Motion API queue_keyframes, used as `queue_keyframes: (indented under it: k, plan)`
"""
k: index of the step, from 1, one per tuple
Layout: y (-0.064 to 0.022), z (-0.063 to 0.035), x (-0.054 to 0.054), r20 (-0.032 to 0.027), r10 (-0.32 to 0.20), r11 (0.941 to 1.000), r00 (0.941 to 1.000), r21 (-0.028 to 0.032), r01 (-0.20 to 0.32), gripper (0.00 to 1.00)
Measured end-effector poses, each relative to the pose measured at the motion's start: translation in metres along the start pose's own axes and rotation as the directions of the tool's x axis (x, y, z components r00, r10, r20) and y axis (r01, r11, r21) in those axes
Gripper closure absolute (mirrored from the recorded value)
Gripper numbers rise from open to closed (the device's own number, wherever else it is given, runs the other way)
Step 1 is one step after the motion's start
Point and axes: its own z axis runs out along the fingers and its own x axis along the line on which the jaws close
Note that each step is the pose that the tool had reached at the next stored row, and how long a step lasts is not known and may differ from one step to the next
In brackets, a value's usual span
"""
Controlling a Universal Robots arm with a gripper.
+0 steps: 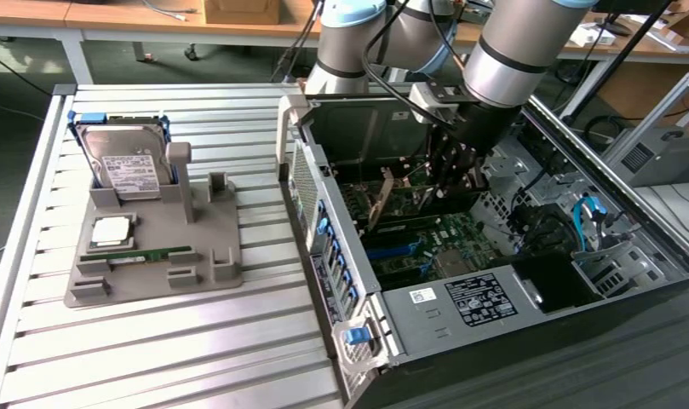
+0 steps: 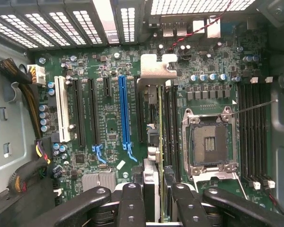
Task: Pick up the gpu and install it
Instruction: 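Insert the gpu into the slot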
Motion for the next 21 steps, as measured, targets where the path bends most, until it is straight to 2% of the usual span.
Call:
queue_keyframes:
  k: [11,21]
  plan:
    - [0.0043,0.0004,0.0006,0.0,0.0,1.0,1.0,0.0,0.0,0.73]
    - [0.0047,0.0003,0.0006,0.0,0.0,1.0,1.0,0.0,0.0,0.73]
